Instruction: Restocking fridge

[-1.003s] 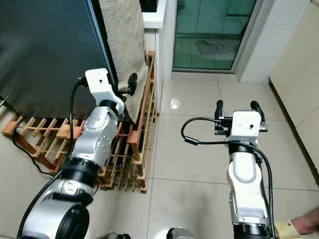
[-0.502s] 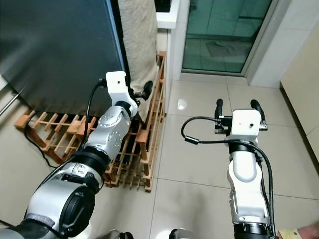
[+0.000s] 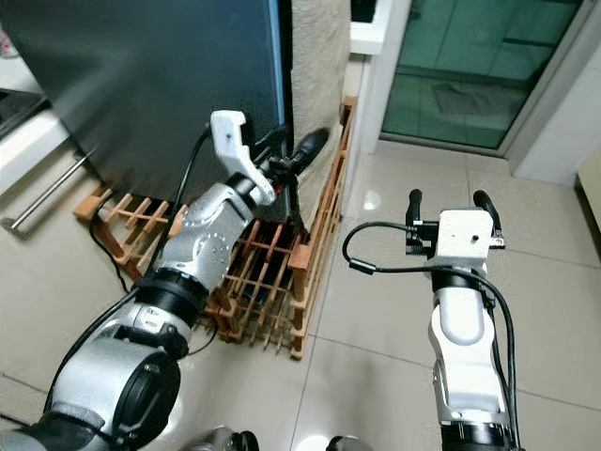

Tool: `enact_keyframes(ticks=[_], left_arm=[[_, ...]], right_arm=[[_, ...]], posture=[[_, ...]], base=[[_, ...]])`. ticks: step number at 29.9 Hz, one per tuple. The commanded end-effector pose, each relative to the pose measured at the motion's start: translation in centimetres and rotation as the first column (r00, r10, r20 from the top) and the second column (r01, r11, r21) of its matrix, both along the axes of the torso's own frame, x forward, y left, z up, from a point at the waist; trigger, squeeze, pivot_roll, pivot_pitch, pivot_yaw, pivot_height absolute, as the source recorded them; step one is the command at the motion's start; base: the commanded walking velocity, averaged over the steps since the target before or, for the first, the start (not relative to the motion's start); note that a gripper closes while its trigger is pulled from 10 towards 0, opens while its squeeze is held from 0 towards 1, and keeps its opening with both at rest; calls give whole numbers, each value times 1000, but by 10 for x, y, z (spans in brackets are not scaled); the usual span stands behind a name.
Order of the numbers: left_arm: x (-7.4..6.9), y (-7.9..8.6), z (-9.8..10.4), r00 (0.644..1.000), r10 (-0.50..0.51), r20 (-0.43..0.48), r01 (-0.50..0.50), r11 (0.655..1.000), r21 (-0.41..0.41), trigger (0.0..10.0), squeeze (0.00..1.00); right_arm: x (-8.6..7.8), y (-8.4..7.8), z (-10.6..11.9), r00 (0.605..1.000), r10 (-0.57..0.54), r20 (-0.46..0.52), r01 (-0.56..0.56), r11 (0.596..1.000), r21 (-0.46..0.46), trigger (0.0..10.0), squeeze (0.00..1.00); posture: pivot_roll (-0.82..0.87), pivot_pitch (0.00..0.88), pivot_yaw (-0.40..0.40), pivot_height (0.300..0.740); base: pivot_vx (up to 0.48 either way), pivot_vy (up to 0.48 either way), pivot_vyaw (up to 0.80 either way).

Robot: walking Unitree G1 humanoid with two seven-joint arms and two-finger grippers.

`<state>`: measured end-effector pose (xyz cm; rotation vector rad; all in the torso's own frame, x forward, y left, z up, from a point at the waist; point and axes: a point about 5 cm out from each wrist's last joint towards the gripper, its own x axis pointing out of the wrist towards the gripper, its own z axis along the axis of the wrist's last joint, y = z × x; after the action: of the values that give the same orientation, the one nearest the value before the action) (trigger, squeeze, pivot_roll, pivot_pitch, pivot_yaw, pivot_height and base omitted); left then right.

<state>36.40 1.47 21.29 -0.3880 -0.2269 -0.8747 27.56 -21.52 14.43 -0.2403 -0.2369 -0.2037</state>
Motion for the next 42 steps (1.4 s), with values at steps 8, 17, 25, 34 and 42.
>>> enact_keyframes(ticks=[8, 17, 25, 34, 42], left_arm=[[-18, -14, -15, 995, 76, -64, -76, 997, 3, 10000, 0], [-23, 75, -19, 866, 500, -17, -499, 866, 40, 10000, 0], [-84, 141, 8, 612, 739, 281, -771, 637, 6, 10000, 0], [-81, 108, 8, 691, 679, 246, -703, 712, 9, 10000, 0], [-82, 105, 48, 695, 681, 231, -656, 732, -185, 10000, 0]], right_arm=[[-1, 1, 12, 999, -17, 44, 16, 1000, 18, 10000, 0], [0, 11, 22, 997, 6, 74, -9, 999, 52, 10000, 0], [-41, 6, 51, 971, -29, 235, 35, 999, -19, 10000, 0], [-30, 9, 47, 973, -11, 231, -12, 995, 97, 10000, 0], [-30, 24, 89, 934, 69, 349, -61, 998, -34, 10000, 0]], posture=[[-240, 96, 60, 740], [-191, 90, 42, 740], [-150, 56, 3, 740], [-169, 54, 7, 740], [-185, 74, 9, 740]], base=[[0, 0, 0], [0, 0, 0], [0, 0, 0], [0, 0, 0], [32, 0, 0]])
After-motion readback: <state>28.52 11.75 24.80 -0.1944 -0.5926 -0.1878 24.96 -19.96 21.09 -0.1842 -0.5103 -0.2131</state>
